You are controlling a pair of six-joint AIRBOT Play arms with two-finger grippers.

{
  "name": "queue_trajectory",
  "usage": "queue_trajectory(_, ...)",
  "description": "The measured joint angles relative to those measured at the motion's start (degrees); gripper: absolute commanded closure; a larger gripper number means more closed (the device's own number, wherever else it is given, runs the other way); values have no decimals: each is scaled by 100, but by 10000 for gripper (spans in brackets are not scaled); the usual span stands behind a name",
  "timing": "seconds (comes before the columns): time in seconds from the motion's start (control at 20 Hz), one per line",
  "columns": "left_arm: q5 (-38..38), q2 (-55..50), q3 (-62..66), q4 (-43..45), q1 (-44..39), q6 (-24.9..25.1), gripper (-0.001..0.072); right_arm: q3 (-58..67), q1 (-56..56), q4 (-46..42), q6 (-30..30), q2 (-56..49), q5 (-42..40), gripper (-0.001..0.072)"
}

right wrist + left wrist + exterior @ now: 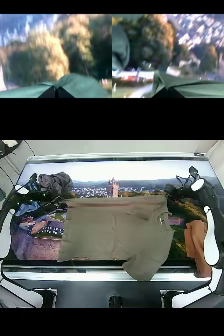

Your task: Fold the shirts.

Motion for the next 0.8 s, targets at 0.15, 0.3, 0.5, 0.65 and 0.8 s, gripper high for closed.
queue_trajectory(0.15, -1051, -42, 33, 101, 120, 68, 675, -52, -59, -321, -122, 98, 1447, 673)
queue_trajectory(0.3, -2076, -136, 42, 457, 114, 105, 675, -262, -59, -494, -181, 133, 2396, 673)
queue_trajectory(0.5, -3016, -157, 48, 739, 92, 118, 675, -398, -68, -726, -199, 157, 3021, 673)
queue_trajectory(0.65, -3508, -166, 50, 824, 87, 125, 675, -439, -68, -839, -197, 162, 3451, 673)
queue_trajectory(0.8, -3821, -173, 50, 977, 79, 125, 676, -560, -68, -1067, -195, 162, 3650, 673)
